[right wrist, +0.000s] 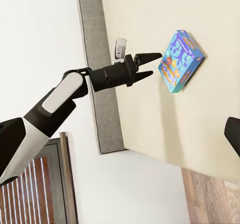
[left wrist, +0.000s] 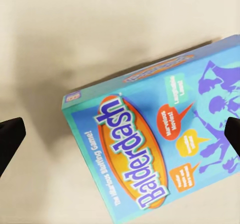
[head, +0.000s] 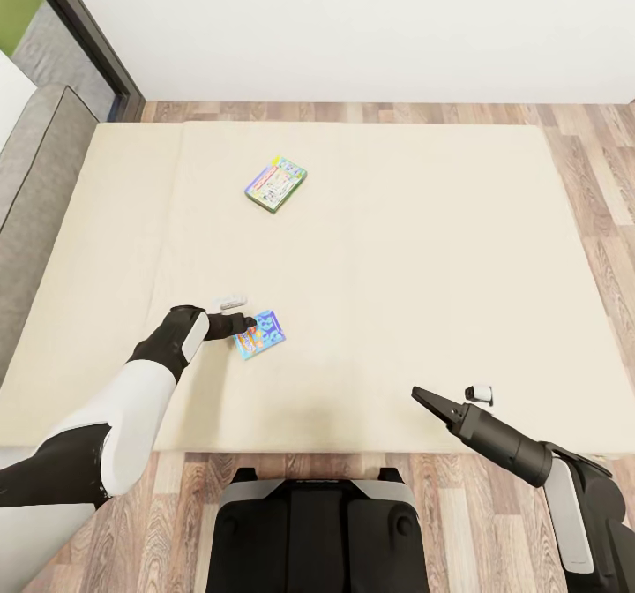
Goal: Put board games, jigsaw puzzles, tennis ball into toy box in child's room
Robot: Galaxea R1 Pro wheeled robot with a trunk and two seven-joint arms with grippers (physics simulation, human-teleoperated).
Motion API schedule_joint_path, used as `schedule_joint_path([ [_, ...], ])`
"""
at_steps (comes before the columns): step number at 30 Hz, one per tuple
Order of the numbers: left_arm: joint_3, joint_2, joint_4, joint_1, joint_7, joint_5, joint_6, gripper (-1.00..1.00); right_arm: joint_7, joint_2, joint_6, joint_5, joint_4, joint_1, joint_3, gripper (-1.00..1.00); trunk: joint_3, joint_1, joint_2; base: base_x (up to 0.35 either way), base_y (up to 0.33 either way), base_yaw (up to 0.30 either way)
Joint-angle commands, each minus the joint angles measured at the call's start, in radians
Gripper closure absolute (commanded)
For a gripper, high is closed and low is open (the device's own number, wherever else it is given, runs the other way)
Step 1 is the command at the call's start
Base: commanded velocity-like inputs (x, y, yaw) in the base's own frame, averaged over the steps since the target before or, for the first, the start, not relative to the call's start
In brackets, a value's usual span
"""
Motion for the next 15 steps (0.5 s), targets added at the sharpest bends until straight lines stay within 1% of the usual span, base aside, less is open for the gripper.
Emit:
schedule_joint_path([
  [1, 0.006, -0.001, -0.001, 0.0, -0.002, 0.002, 0.006, -1.0, 0.003, 0.0, 0.003, 0.0, 0.0, 0.0, -0.001, -1.0, -0.001, 0.001, -0.001, 0.0, 0.0, 0.0],
  [15, 0.007, 0.0, -0.001, 0.0, -0.002, 0.002, 0.006, -1.0, 0.0, 0.0, 0.001, -0.001, -0.001, 0.004, -0.001, -1.0, -0.003, 0.001, -0.001, 0.0, 0.0, 0.0],
])
